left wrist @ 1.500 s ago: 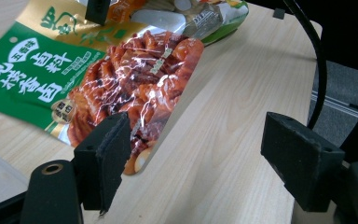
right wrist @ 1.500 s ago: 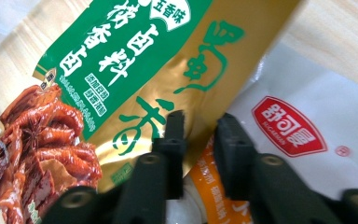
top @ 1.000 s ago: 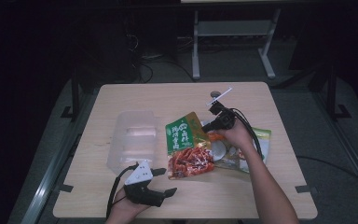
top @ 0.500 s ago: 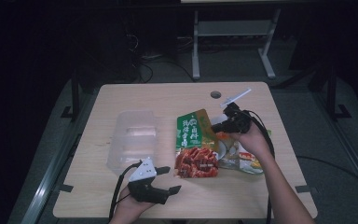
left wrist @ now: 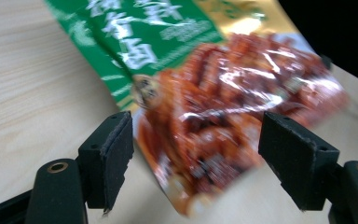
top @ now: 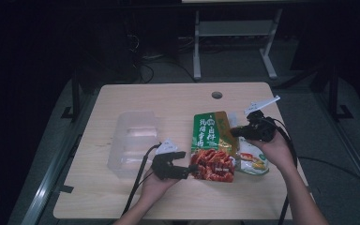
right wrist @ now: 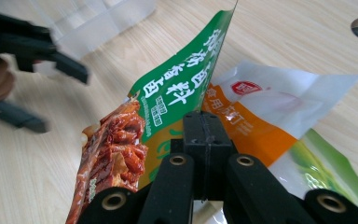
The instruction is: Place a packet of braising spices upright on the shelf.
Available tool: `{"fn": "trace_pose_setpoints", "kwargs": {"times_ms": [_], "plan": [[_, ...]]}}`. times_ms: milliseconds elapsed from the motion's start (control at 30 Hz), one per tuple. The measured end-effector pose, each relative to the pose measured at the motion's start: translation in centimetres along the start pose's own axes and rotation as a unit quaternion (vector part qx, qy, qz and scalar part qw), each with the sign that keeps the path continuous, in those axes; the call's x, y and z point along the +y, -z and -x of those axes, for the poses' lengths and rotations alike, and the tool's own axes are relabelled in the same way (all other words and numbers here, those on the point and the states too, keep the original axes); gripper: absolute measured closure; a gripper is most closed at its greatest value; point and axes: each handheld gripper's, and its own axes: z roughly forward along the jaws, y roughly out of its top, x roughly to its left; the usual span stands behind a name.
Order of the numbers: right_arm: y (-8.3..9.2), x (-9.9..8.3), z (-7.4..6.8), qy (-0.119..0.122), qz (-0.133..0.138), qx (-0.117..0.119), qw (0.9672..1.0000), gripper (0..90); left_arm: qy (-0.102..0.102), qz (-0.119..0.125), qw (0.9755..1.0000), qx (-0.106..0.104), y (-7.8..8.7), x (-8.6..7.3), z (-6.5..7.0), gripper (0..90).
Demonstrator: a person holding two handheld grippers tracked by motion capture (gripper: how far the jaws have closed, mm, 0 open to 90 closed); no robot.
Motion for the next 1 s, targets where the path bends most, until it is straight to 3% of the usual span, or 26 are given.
{"fn": "trace_pose_setpoints", "kwargs": {"times_ms": [33,200,267,300,333,467,500,567,600,767,900,1000], "plan": [[0.0,0.0,0.0,0.0,0.0,0.0,1.0,90.0,0.0,0.0,1.0,0.0,0.0,0.0,0.0,26.1],[0.5,-0.4,0.1,0.007,0.005,-0.003,1.0,90.0,0.044,-0.013,0.9989,-0.005,-3.0,1.2,-1.4,26.1],[0.5,-0.6,0.2,0.009,0.002,-0.006,0.9999,90.0,0.08,-0.018,0.9966,-0.013,-3.7,1.5,-2.2,26.2],[0.5,-0.6,0.2,0.009,0.002,-0.006,0.9999,90.0,0.08,-0.018,0.9966,-0.013,-3.7,1.5,-2.2,28.3],[0.6,-0.8,0.2,0.008,0.007,-0.003,0.9999,90.0,0.097,-0.015,0.9951,-0.015,-4.0,1.7,-2.9,32.6],[0.5,-1.1,0.4,0.001,0.007,-0.001,1.0,90.0,0.119,-0.017,0.9922,-0.031,-4.6,1.8,-3.5,39.0],[0.3,-1.3,0.7,-0.004,0.007,0.003,1.0,90.0,0.12,-0.018,0.992,-0.036,-4.8,1.8,-3.6,48.1],[0.2,-1.4,0.8,-0.006,0.007,0.005,0.9999,90.0,0.119,-0.017,0.9922,-0.033,-4.8,1.8,-3.6,54.2],[0.1,-1.5,1.0,-0.014,0.005,0.01,0.9998,90.0,0.12,-0.006,0.9924,-0.026,-4.6,1.9,-3.5,63.4],[0.0,-1.8,1.8,-0.026,0.008,0.025,0.9993,90.0,0.103,0.0,0.9944,-0.022,-4.1,1.9,-3.3,80.0],[-0.3,-2.0,2.0,-0.031,0.01,0.04,0.9987,89.9,0.097,0.009,0.9952,-0.012,-4.0,1.8,-3.1,85.0],[-0.5,-2.1,2.3,-0.035,0.004,0.054,0.9979,86.5,0.106,0.029,0.9939,-0.012,-3.6,1.5,-3.1,86.8]]}}
